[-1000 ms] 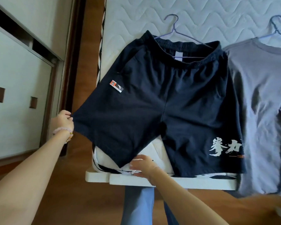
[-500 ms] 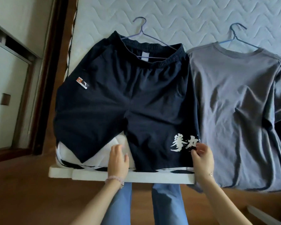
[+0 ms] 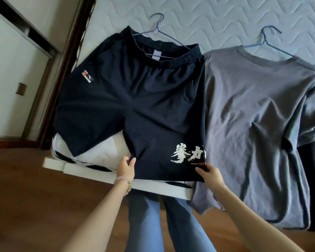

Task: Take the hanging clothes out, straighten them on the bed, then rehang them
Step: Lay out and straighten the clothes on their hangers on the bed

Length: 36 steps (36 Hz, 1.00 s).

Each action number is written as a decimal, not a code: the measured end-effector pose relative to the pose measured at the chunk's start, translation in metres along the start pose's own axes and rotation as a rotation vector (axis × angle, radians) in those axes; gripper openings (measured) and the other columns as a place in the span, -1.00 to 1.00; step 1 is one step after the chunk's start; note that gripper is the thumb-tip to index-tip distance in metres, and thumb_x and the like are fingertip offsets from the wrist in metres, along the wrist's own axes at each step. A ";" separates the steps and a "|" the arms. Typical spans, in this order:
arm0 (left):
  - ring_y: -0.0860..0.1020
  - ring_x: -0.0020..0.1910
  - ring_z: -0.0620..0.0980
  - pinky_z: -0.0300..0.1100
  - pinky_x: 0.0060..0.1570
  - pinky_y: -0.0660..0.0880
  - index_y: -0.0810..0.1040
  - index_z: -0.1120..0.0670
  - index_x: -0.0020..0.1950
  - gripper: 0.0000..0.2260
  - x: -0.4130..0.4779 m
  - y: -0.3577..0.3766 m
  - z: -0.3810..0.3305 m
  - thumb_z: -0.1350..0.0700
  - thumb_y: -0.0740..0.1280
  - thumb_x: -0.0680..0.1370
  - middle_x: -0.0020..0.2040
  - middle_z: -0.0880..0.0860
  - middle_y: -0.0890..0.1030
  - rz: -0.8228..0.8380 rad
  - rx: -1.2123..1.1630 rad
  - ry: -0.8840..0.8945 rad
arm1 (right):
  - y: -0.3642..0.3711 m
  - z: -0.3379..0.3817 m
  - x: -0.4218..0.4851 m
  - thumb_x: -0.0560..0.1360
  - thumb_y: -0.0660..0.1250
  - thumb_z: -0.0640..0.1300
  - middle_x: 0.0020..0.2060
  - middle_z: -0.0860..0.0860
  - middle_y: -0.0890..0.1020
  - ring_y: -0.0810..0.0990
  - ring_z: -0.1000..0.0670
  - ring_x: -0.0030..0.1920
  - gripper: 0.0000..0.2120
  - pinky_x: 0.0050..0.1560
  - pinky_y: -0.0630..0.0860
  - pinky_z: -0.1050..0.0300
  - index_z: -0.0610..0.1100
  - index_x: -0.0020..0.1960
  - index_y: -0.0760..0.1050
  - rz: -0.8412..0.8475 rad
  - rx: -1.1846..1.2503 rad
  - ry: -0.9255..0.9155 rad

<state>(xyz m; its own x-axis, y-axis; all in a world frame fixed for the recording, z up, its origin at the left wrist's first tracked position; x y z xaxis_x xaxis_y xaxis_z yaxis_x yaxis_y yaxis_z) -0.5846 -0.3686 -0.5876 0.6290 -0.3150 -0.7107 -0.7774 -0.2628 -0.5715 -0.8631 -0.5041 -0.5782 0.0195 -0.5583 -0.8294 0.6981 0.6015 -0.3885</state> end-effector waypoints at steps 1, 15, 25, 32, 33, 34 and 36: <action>0.42 -0.12 0.09 -0.14 -0.11 0.30 0.39 0.18 -0.14 -0.78 -0.003 0.000 0.007 0.06 0.20 0.61 -0.19 0.10 0.46 0.003 -0.060 -0.017 | -0.002 -0.004 -0.002 0.52 0.37 -0.18 -0.18 0.00 0.67 0.64 -0.06 -0.04 -0.92 0.17 0.56 0.01 -0.09 0.01 0.60 -0.008 0.014 -0.011; 0.50 0.13 0.26 0.03 0.12 0.42 0.50 0.30 0.19 -0.68 -0.008 -0.005 0.039 0.07 0.21 0.60 0.14 0.28 0.56 -0.024 0.014 -0.141 | 0.003 -0.031 -0.005 0.54 0.34 -0.18 -0.32 0.03 0.58 0.56 0.12 -0.36 -0.90 -0.05 0.52 0.12 -0.12 -0.16 0.50 -0.024 -0.056 0.028; 0.55 -0.21 0.16 -0.01 -0.11 0.54 0.41 0.21 0.07 -0.83 -0.029 0.012 0.049 0.12 0.25 0.59 0.01 0.20 0.55 0.014 -0.289 -0.234 | -0.024 -0.072 -0.032 0.49 0.32 -0.26 -0.06 -0.05 0.65 0.63 -0.11 -0.05 -0.79 -0.01 0.61 0.01 -0.05 0.08 0.53 -0.075 0.057 0.104; 0.51 -0.01 0.11 -0.03 0.08 0.41 0.45 0.11 -0.19 -0.86 -0.087 0.070 0.050 0.22 0.28 0.58 -0.11 0.12 0.55 0.307 -0.444 -0.347 | -0.079 -0.135 -0.042 0.47 0.36 -0.29 -0.13 -0.07 0.64 0.61 -0.09 -0.11 -0.71 -0.03 0.52 0.06 -0.24 0.19 0.55 -0.231 0.127 0.145; 0.51 0.02 0.10 -0.06 0.03 0.42 0.46 0.10 -0.17 -0.87 -0.096 0.081 0.046 0.24 0.29 0.56 -0.06 0.14 0.56 0.332 -0.418 -0.331 | -0.087 -0.144 -0.042 0.47 0.36 -0.29 -0.10 -0.10 0.65 0.62 -0.09 -0.09 -0.71 -0.01 0.53 0.04 -0.25 0.19 0.55 -0.253 0.140 0.152; 0.51 0.02 0.10 -0.10 -0.02 0.44 0.48 0.08 -0.16 -0.88 -0.103 0.090 0.041 0.25 0.31 0.55 -0.02 0.16 0.56 0.354 -0.392 -0.304 | -0.096 -0.151 -0.043 0.47 0.35 -0.30 -0.09 -0.10 0.65 0.62 -0.09 -0.08 -0.70 -0.01 0.52 0.05 -0.25 0.20 0.55 -0.277 0.146 0.157; 0.52 0.00 0.10 -0.14 -0.13 0.43 0.49 0.05 -0.17 -0.87 -0.113 0.112 0.027 0.24 0.36 0.52 -0.04 0.15 0.56 0.388 -0.326 -0.235 | -0.115 -0.163 -0.041 0.48 0.33 -0.29 -0.07 -0.10 0.63 0.60 -0.08 -0.05 -0.69 -0.01 0.51 0.10 -0.25 0.21 0.54 -0.323 0.150 0.154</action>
<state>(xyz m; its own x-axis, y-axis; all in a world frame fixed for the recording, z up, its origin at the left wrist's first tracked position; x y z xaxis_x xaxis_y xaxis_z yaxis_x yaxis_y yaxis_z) -0.7429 -0.3377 -0.5827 0.2496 -0.2428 -0.9374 -0.8860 -0.4480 -0.1199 -1.0612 -0.4570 -0.5649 -0.3182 -0.6063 -0.7288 0.7476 0.3123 -0.5862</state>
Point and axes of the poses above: each hand's wrist, its own x-axis towards the middle knuckle, its own y-axis out of the palm, z = x × y, the point moved 5 cm from there along x, towards the middle knuckle
